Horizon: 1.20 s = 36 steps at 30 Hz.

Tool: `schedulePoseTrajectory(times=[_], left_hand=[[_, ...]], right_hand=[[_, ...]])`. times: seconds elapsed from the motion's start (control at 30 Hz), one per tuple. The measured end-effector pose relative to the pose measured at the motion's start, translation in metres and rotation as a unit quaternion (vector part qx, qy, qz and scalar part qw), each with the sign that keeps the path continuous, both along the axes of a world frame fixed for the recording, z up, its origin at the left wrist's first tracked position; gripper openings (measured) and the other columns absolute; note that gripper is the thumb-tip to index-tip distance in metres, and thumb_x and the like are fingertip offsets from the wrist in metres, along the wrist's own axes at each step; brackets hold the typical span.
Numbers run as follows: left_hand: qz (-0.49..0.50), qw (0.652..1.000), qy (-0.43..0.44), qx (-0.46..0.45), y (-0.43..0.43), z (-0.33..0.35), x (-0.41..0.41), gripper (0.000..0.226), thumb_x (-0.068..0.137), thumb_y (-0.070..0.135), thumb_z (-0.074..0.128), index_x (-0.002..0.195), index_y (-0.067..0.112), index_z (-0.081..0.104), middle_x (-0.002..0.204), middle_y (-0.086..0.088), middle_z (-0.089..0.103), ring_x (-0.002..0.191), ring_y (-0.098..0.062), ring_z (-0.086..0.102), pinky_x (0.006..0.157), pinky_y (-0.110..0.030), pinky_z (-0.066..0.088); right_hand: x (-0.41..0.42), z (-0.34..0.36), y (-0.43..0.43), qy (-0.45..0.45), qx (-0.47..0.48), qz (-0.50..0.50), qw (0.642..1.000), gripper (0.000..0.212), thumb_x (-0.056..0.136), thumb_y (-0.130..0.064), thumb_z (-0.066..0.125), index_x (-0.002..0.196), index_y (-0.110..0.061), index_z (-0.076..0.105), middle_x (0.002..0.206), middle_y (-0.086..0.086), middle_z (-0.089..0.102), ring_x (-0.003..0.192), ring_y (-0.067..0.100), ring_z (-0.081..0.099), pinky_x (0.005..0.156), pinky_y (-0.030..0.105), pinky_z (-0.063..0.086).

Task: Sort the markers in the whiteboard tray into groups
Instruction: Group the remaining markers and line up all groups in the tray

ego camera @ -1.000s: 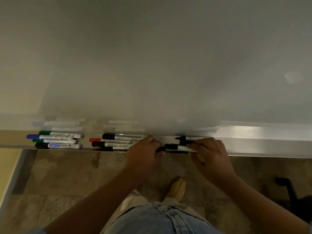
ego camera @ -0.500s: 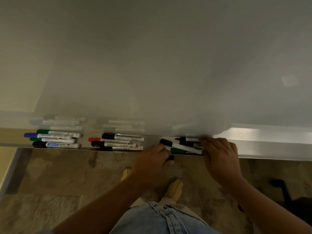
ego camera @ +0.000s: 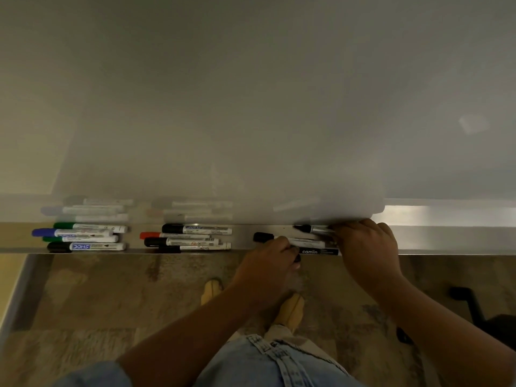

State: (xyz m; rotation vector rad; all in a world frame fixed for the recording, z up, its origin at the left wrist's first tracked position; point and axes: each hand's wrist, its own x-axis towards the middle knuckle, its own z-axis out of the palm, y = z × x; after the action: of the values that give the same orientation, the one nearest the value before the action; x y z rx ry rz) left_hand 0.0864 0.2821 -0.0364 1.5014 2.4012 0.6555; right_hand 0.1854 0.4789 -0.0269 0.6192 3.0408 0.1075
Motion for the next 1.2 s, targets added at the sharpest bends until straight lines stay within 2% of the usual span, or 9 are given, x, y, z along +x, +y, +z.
schedulePoseTrajectory(times=[0.13, 0.37, 0.5, 0.63, 0.73, 0.83, 1.0, 1.1, 1.2], left_hand=[[0.019, 1.000, -0.013, 0.005, 0.004, -0.003, 0.002, 0.024, 0.080, 0.023, 0.075, 0.101, 0.012, 0.069, 0.092, -0.002, 0.064, 0.079, -0.017, 0.064, 0.059, -0.028, 0.057], [0.014, 1.000, 0.018, 0.009, 0.007, 0.000, 0.005, 0.026, 0.064, 0.026, 0.087, 0.084, 0.017, 0.074, 0.079, 0.005, 0.064, 0.069, -0.008, 0.061, 0.049, -0.021, 0.053], [0.036, 0.999, -0.003, 0.002, 0.005, -0.002, 0.003, 0.016, 0.080, 0.026, 0.075, 0.091, 0.015, 0.069, 0.089, 0.000, 0.063, 0.077, -0.017, 0.062, 0.058, -0.029, 0.053], [0.026, 0.999, 0.027, 0.033, 0.006, 0.002, 0.004, 0.026, 0.062, 0.027, 0.088, 0.083, 0.017, 0.075, 0.077, 0.007, 0.065, 0.068, -0.006, 0.060, 0.051, -0.016, 0.050], [0.040, 0.999, -0.011, 0.033, 0.004, 0.001, 0.005, 0.022, 0.074, 0.023, 0.082, 0.091, 0.012, 0.074, 0.084, 0.002, 0.065, 0.072, -0.012, 0.063, 0.055, -0.020, 0.052], [0.038, 0.998, 0.007, 0.039, 0.004, -0.001, 0.004, 0.021, 0.078, 0.022, 0.079, 0.095, 0.011, 0.072, 0.087, 0.000, 0.065, 0.076, -0.013, 0.063, 0.057, -0.024, 0.055], [0.075, 0.994, -0.076, 0.025, 0.001, -0.003, 0.003, 0.027, 0.094, 0.034, 0.055, 0.113, 0.017, 0.065, 0.106, 0.001, 0.060, 0.091, -0.014, 0.058, 0.075, -0.028, 0.052], [0.117, 0.984, -0.128, 0.048, -0.004, 0.008, -0.001, 0.022, 0.091, 0.039, 0.058, 0.109, 0.027, 0.063, 0.102, 0.009, 0.063, 0.088, -0.006, 0.060, 0.073, -0.024, 0.051], [0.193, 0.910, -0.345, 0.127, -0.016, 0.029, -0.011, 0.020, 0.081, 0.023, 0.074, 0.089, 0.036, 0.062, 0.088, 0.011, 0.069, 0.077, -0.001, 0.065, 0.064, -0.016, 0.052]], right_hand=[[0.002, -0.006, 0.003, 0.036, 0.018, 0.027, 0.999, 0.012, 0.070, -0.011, 0.076, 0.079, -0.018, 0.074, 0.077, 0.002, 0.072, 0.075, 0.030, 0.063, 0.066, 0.035, 0.042], [0.008, -0.024, 0.011, 0.144, 0.036, 0.090, 0.985, 0.013, 0.081, -0.019, 0.060, 0.085, -0.015, 0.072, 0.080, 0.004, 0.070, 0.073, 0.030, 0.058, 0.063, 0.035, 0.034], [0.009, -0.028, 0.019, 0.190, 0.024, 0.134, 0.972, 0.010, 0.087, -0.020, 0.066, 0.088, -0.013, 0.072, 0.083, 0.007, 0.071, 0.070, 0.030, 0.059, 0.061, 0.036, 0.040], [0.011, -0.027, 0.024, 0.229, 0.012, 0.169, 0.959, 0.010, 0.089, -0.020, 0.067, 0.093, -0.011, 0.071, 0.089, 0.008, 0.071, 0.070, 0.029, 0.060, 0.058, 0.036, 0.045], [0.010, -0.027, 0.026, 0.242, 0.009, 0.183, 0.953, 0.011, 0.090, -0.020, 0.066, 0.095, -0.012, 0.069, 0.091, 0.008, 0.069, 0.070, 0.029, 0.059, 0.057, 0.036, 0.044], [0.010, -0.030, 0.026, 0.238, -0.002, 0.179, 0.955, 0.013, 0.091, -0.022, 0.064, 0.099, -0.013, 0.067, 0.093, 0.008, 0.068, 0.071, 0.030, 0.059, 0.057, 0.036, 0.044], [0.011, -0.017, 0.017, 0.243, -0.050, 0.141, 0.958, 0.020, 0.090, -0.025, 0.062, 0.102, -0.011, 0.071, 0.095, 0.007, 0.067, 0.078, 0.028, 0.060, 0.060, 0.036, 0.048], [0.011, 0.009, 0.003, 0.253, -0.166, 0.068, 0.951, 0.018, 0.081, -0.017, 0.073, 0.098, -0.013, 0.074, 0.091, 0.003, 0.068, 0.078, 0.019, 0.061, 0.064, 0.029, 0.049], [0.015, 0.043, -0.015, 0.268, -0.335, 0.012, 0.903, 0.026, 0.075, -0.012, 0.076, 0.098, -0.024, 0.071, 0.090, -0.010, 0.066, 0.076, 0.003, 0.059, 0.064, 0.010, 0.043]])
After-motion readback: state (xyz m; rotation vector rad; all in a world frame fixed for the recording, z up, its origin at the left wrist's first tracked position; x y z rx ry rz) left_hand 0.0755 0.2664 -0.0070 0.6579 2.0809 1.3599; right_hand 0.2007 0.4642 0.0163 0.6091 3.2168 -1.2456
